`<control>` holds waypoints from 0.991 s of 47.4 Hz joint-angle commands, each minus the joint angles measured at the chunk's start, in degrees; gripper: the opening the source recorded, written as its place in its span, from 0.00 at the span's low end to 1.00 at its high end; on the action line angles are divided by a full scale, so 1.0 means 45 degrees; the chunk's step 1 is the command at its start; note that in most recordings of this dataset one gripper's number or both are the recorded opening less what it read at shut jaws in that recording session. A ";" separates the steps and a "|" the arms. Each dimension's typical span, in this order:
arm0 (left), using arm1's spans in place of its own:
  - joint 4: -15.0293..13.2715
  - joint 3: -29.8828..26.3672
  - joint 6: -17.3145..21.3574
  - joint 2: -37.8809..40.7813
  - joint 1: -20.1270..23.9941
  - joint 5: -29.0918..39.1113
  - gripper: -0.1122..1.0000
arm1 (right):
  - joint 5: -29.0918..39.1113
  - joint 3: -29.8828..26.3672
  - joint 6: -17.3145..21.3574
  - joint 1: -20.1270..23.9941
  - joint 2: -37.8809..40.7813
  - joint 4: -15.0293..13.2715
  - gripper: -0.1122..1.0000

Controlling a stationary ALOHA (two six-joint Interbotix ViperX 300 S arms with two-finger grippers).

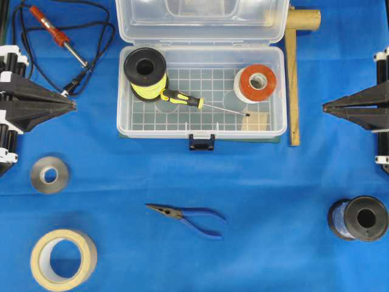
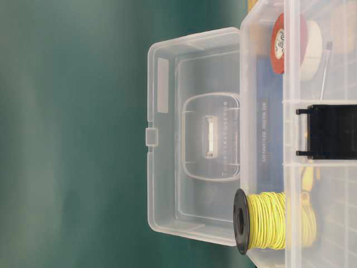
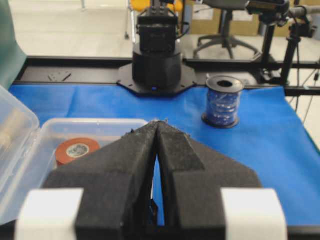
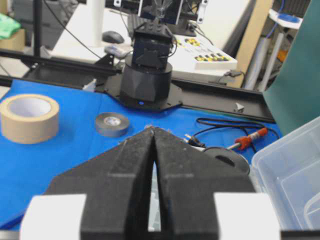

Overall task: Pick the screwdriver from the toolbox among several items.
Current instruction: 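Move the right gripper over the toolbox toward the yellow-black screwdriver, then lower the right gripper and close it on the screwdriver handle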

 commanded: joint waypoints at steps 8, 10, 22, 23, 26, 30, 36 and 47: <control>-0.0352 -0.0215 0.0020 0.0078 -0.0039 -0.0020 0.10 | 0.1387 -0.1816 0.0410 -0.0059 0.1348 0.0430 0.10; -0.0352 -0.0195 0.0020 0.0098 -0.0039 -0.0020 0.10 | 0.1836 -0.2305 0.0449 -0.0078 0.1836 0.0430 0.10; -0.0352 -0.0195 0.0000 0.0137 -0.0039 -0.0020 0.10 | 0.4512 -0.5762 0.1211 -0.0801 0.5215 0.0605 0.10; -0.0352 -0.0195 0.0020 0.0137 -0.0039 -0.0020 0.10 | 0.4883 -0.6152 0.1367 -0.0938 0.5625 0.0605 0.10; -0.0352 -0.0195 0.0000 0.0137 -0.0020 -0.0020 0.10 | 0.5586 -0.6895 0.1738 -0.1211 0.6523 0.0605 0.10; -0.0352 -0.0195 0.0000 0.0137 -0.0039 -0.0059 0.10 | 0.6523 -0.7949 0.2461 -0.1563 0.7813 0.0645 0.10; -0.0352 -0.0195 0.0000 0.0137 -0.0039 -0.0098 0.10 | 0.7949 -0.9414 0.3711 -0.1992 0.9453 0.0723 0.11; -0.0332 -0.0176 0.0000 0.0137 -0.0020 -0.0098 0.10 | 1.0352 -1.1562 0.5098 -0.2480 1.1875 0.0508 0.51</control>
